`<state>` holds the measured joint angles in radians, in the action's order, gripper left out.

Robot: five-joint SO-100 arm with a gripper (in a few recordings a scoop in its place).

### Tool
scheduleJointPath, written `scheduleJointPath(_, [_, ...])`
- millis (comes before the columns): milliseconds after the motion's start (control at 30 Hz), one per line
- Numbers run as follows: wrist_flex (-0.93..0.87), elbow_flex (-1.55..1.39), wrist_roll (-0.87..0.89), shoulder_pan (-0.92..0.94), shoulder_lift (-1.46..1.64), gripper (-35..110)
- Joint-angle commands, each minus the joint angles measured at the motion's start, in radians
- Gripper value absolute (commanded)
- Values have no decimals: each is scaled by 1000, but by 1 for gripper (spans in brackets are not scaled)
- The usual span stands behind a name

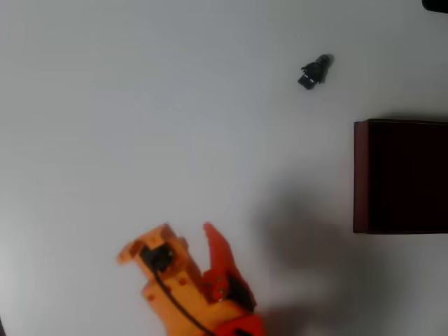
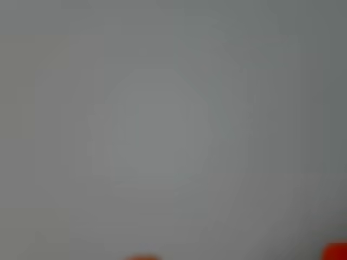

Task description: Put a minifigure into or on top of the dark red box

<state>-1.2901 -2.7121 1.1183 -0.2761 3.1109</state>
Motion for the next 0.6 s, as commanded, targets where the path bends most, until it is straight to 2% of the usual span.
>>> scheduleJointPath(0, [-38,264,52,51,-407,16])
scheduleJointPath(167, [-135,554,124,120,-779,17])
scheduleJointPath(333, [-195,678,210,219,-927,18])
scheduleJointPath(567, [-192,788,333,318,-1080,18])
